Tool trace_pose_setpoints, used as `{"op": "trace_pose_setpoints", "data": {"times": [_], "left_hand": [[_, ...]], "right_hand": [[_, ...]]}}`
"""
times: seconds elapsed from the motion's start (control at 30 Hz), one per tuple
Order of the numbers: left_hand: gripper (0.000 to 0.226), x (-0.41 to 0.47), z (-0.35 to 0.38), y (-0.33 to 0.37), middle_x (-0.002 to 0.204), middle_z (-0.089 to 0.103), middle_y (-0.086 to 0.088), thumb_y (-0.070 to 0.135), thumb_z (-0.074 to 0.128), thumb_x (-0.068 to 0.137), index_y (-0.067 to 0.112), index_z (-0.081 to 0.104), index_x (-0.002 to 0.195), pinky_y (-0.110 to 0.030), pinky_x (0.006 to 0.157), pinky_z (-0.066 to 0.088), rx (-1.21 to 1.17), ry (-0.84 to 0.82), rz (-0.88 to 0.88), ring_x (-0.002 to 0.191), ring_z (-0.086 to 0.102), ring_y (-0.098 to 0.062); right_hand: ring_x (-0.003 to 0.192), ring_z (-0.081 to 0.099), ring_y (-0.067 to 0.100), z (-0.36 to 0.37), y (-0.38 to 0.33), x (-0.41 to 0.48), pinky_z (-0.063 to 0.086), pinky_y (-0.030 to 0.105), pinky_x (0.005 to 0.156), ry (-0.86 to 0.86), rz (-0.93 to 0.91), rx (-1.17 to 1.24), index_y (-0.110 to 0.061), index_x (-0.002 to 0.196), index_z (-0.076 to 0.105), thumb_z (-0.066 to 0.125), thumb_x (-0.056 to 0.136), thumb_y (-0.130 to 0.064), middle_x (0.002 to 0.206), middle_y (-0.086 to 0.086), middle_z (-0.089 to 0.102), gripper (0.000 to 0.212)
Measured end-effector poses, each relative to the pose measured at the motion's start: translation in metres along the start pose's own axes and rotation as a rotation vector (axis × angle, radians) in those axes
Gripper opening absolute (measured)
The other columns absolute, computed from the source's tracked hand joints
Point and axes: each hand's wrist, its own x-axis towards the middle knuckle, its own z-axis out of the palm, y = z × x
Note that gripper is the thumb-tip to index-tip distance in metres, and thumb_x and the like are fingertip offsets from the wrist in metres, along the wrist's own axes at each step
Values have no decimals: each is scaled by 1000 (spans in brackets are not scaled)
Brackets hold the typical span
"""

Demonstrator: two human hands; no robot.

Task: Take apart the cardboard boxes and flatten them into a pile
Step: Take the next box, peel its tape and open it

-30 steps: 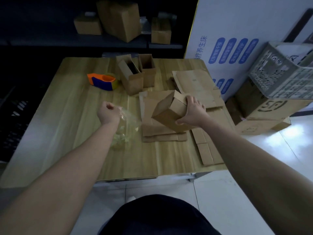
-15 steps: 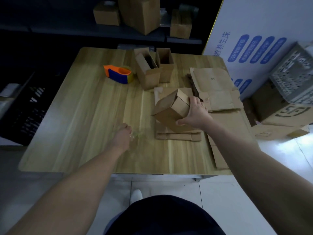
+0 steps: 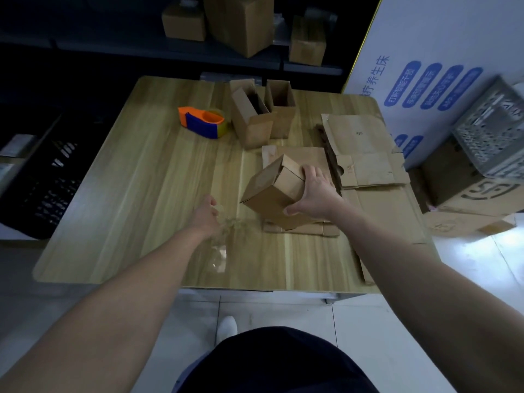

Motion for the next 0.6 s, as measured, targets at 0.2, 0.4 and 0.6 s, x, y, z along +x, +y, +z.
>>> {"op": "trace_pose_setpoints", "data": {"times": [0.2,0.4,0.6], "left_hand": [[70,1,-1,-3,109,45,-5,-12,63,77,22,32,130,-31,68,48,-107,-53,34,87,52,-20],[97,4,-4,-9,114,41,-12,-13,64,79,39,15,143,-47,75,53,-130,-72,98,84,56,-27],[122,-1,-14,4,145,18,-16,-18,67,73,54,-3,143,-42,73,58,-27,-113,5,118,47,-35]], "right_hand": [[130,34,27,12,-23,0,24,51,114,-46,-57,-64,-14,143,24,83,62,-43,138,5,36,104],[131,34,29,31,-43,6,19,54,115,-110,-85,-123,-16,145,22,83,63,-42,138,6,38,105],[130,35,31,44,-57,11,18,55,115,-112,-109,-216,-15,143,23,81,65,-42,139,7,38,102]]}}
